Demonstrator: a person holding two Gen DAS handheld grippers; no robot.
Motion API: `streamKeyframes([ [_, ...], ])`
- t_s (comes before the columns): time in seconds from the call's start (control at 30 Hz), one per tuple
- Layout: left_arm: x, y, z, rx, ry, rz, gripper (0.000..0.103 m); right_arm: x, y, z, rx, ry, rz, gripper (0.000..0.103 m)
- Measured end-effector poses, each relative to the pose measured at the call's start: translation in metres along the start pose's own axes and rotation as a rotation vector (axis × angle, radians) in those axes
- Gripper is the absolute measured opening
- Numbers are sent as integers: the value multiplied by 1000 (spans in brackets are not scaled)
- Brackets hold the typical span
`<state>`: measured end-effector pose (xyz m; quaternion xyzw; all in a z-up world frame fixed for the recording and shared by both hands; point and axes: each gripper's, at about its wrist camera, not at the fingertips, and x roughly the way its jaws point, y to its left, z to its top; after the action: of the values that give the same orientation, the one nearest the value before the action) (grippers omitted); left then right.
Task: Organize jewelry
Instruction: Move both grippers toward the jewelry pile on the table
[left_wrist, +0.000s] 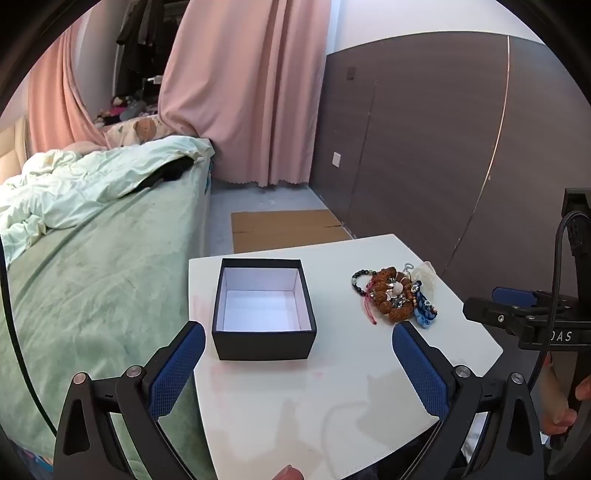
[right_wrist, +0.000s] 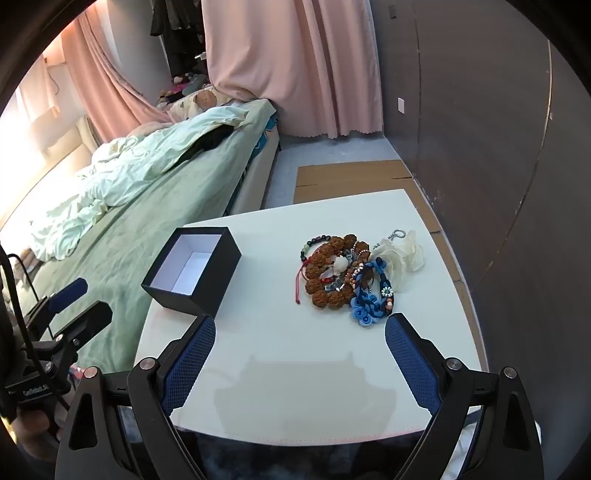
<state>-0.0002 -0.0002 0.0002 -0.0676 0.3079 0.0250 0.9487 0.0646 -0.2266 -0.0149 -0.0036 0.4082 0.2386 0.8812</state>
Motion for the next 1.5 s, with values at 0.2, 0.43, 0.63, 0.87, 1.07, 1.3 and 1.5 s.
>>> streamKeyframes([
  [0.2, 0, 1, 1, -4, 4, -15, 101, 0, 0, 0, 3, 5, 2, 94],
  [0.43, -1, 2, -3, -1, -12, -20, 99, -3, 1, -3, -2, -9, 2, 94],
  [0.63, -3, -1, -1, -2, -27, -22, 97, -8, 2, -2, -9, -23, 4, 94],
  [0.87, -5, -3, 0, -6, -49, -17, 97, -20, 3, -2, -12, -77, -14, 94],
  [1.07, -5, -4, 0, -10, -49, -20, 97, -20, 1, -1, -9, -85, -26, 94],
  [1.3, -7, -5, -2, 0, -58, -26, 97, -21, 2, -2, -17, -95, -32, 94],
  [1.5, -8, -3, -2, -11, -69, -25, 97, -22, 2, -2, -25, -112, -35, 94],
])
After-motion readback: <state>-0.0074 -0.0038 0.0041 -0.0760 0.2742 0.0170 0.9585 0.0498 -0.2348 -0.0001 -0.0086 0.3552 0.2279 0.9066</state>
